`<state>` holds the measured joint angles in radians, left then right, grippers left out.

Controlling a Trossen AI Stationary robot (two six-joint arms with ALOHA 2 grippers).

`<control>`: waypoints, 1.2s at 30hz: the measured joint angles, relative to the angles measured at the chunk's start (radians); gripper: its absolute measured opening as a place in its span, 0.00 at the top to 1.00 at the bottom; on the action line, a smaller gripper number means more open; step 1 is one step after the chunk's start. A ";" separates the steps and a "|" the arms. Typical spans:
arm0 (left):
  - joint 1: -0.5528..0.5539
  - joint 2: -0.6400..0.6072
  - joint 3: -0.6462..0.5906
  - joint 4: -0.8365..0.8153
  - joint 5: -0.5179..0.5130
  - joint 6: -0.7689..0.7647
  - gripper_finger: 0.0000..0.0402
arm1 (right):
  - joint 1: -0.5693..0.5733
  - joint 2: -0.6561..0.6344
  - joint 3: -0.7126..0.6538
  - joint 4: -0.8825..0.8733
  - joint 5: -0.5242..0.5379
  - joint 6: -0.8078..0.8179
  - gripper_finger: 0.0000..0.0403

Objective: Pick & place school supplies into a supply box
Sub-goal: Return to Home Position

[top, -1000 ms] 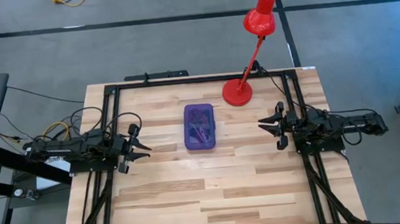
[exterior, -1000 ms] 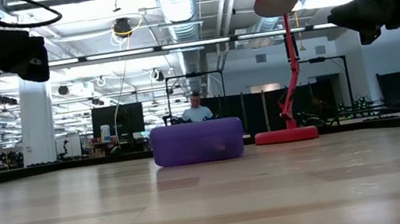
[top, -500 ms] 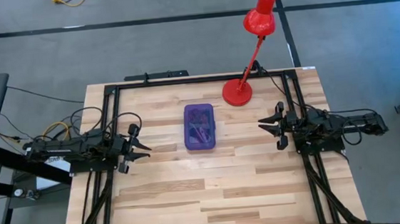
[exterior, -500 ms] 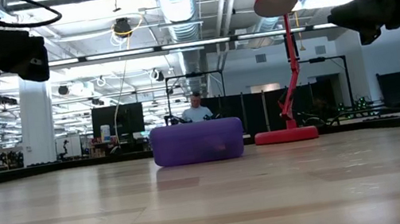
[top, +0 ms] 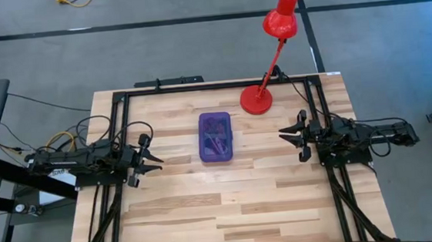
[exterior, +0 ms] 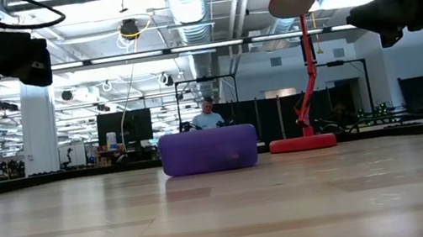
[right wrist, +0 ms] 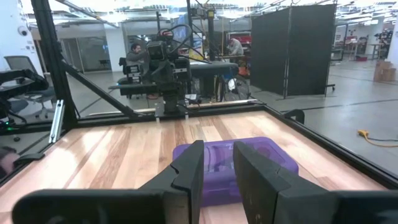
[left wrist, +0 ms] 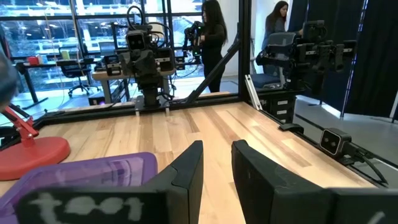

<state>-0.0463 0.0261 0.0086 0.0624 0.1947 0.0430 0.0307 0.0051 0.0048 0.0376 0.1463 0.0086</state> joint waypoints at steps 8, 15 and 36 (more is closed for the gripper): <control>0.000 0.000 0.000 0.000 0.000 -0.004 0.82 | 0.000 0.000 0.000 0.000 0.000 0.000 0.80; 0.000 0.000 0.000 0.000 0.000 -0.007 0.82 | 0.000 0.000 0.000 0.000 0.000 0.000 0.80; 0.000 0.000 0.000 0.000 0.000 -0.005 0.82 | 0.000 0.000 0.000 0.000 0.000 0.000 0.80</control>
<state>-0.0463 0.0263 0.0084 0.0624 0.1950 0.0380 0.0309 0.0053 0.0046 0.0376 0.1463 0.0085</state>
